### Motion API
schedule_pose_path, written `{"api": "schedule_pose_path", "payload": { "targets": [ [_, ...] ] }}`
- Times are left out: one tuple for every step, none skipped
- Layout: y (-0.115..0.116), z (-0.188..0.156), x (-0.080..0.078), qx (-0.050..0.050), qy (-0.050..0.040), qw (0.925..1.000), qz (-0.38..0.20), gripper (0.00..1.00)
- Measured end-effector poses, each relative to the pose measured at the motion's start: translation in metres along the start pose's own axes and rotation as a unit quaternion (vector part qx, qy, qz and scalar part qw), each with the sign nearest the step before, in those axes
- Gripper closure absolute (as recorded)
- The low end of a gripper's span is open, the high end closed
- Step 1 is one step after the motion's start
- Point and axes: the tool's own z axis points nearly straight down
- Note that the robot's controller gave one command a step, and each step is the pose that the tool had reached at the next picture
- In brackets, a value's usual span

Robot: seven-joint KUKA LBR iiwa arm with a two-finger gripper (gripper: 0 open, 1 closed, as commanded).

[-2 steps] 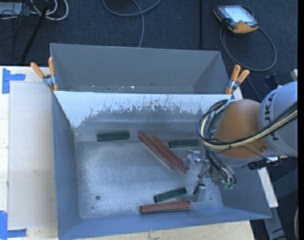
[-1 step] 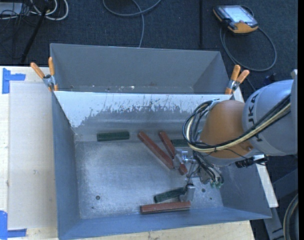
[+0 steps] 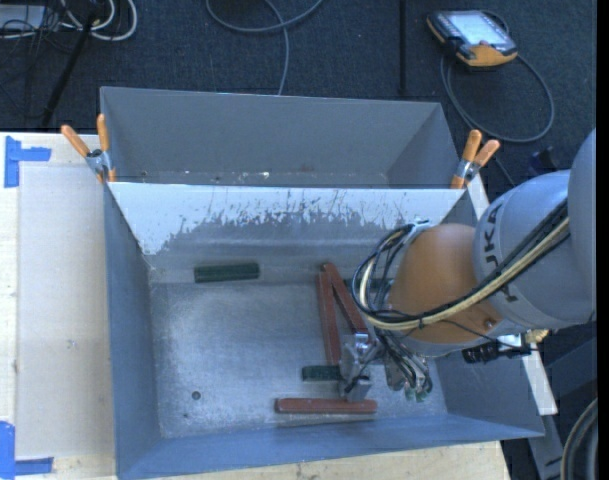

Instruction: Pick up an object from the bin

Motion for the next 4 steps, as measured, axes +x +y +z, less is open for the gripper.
{"api": "schedule_pose_path", "payload": {
  "targets": [
    [0.0003,0.0005,-0.0016,0.000,-0.0008,1.0000,0.000,0.00],
    [0.0003,0.0000,-0.0005,0.000,0.0001,1.0000,-0.001,1.00],
    [0.0004,0.0011,-0.0015,0.000,-0.0040,1.0000,-0.002,0.00],
    [0.0003,0.0036,0.0035,0.001,0.0054,1.0000,-0.003,1.00]
  ]
}}
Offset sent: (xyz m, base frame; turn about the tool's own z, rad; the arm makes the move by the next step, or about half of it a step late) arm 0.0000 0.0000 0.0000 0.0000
